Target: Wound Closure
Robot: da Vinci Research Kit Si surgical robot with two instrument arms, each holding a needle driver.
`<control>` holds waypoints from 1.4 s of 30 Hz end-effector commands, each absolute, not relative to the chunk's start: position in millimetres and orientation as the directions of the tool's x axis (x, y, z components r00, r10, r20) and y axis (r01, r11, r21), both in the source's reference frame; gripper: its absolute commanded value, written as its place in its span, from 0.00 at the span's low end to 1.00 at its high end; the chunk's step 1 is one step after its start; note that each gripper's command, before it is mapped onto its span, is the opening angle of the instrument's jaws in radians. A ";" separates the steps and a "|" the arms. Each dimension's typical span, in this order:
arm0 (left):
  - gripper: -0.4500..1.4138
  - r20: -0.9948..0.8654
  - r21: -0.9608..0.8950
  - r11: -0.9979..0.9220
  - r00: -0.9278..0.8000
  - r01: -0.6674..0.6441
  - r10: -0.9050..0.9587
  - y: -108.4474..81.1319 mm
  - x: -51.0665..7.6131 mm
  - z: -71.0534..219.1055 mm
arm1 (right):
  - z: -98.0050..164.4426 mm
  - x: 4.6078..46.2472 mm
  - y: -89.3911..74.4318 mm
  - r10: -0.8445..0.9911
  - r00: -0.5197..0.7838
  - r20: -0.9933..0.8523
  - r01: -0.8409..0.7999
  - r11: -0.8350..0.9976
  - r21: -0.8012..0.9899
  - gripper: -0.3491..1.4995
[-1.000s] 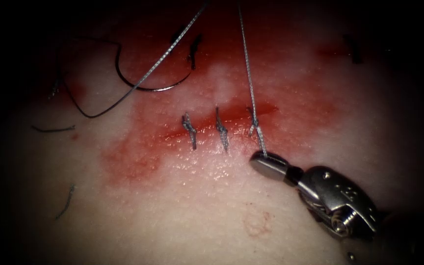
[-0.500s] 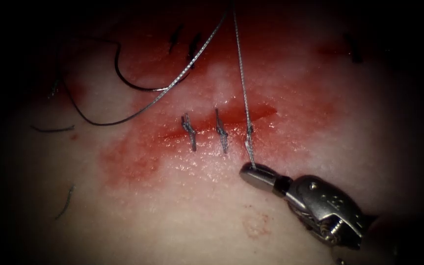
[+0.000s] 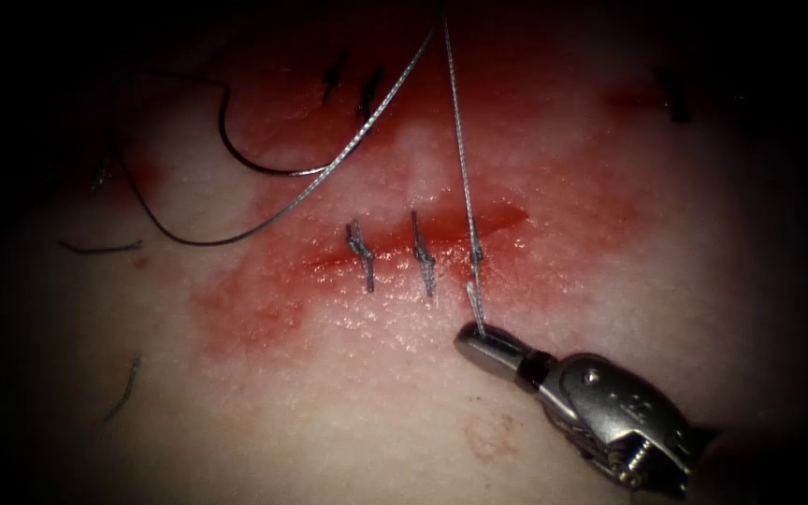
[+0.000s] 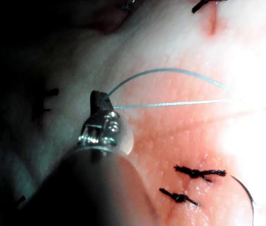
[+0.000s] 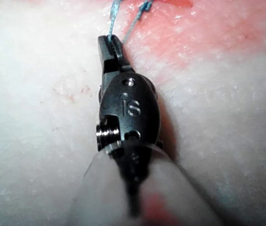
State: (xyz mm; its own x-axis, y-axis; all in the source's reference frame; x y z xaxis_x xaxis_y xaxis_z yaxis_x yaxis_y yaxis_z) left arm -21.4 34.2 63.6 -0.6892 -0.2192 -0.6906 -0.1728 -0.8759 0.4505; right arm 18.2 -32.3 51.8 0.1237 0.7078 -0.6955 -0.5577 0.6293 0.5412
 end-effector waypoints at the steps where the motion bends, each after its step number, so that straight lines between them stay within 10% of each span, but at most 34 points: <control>1: 0.00 -0.712 0.436 -0.883 -0.667 -0.175 -0.220 34.3 -22.1 64.0 | 51.8 19.1 -31.8 0.670 0.105 -0.735 -0.557 0.652 0.515 0.00; 3: 0.00 -0.761 0.401 -0.899 -0.611 -0.179 -0.217 33.1 -22.7 63.0 | 51.0 19.3 -30.8 0.590 0.117 -0.799 -0.577 0.695 0.429 0.36; 10: 0.00 -0.842 0.321 -0.930 -0.503 -0.178 -0.195 30.8 -23.7 59.6 | 49.7 19.4 -29.6 0.573 0.104 -0.813 -0.598 0.689 0.409 0.49; 14: 0.00 -0.882 0.293 -0.934 -0.434 -0.203 -0.183 29.8 -23.6 56.6 | 48.9 19.2 -29.3 0.571 0.111 -0.813 -0.602 0.689 0.402 0.78; 42: 0.00 -0.958 0.177 -0.966 -0.258 -0.188 -0.125 24.3 -25.1 42.7 | 49.5 20.0 -18.5 0.684 0.209 -0.699 -0.684 0.613 0.395 0.82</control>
